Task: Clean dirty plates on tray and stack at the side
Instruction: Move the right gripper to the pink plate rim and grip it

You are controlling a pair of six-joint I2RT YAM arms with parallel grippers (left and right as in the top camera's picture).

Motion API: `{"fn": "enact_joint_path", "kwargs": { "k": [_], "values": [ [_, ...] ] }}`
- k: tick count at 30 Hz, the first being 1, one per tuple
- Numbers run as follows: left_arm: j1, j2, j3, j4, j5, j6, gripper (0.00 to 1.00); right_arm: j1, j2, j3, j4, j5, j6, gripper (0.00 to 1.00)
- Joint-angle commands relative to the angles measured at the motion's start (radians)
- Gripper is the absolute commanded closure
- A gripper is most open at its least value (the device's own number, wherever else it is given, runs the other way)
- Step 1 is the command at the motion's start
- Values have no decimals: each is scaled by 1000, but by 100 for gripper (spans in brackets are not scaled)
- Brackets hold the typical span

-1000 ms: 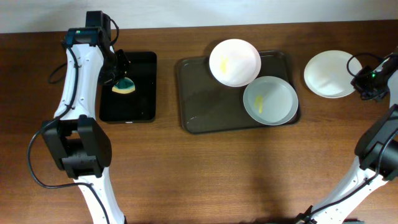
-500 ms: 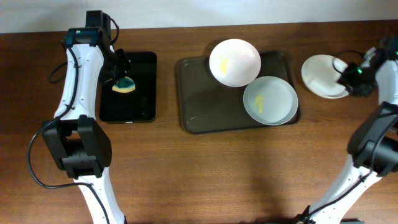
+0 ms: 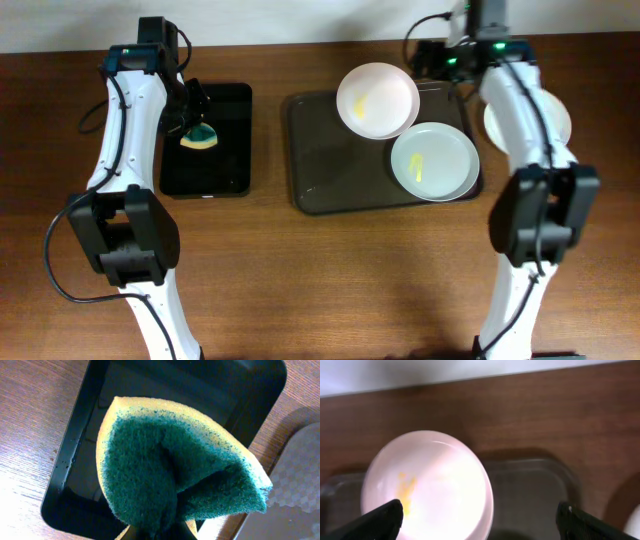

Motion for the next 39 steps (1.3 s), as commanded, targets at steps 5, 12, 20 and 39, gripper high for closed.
{"fn": "enact_joint_path", "kwargs": {
  "k": [5,12,20,39],
  "values": [
    [-2,-17,10,1,11,17,100,43,171,0,41,146,-16,22],
    [-2,-17,10,-1,11,17,100,42,193,-3,21,114,-16,59],
    [-2,-17,10,-1,11,17,100,44,193,-3,-21,16,-16,94],
    [-2,-17,10,2,11,17,100,182,185,95,-322,-215,-68,96]
  ]
}}
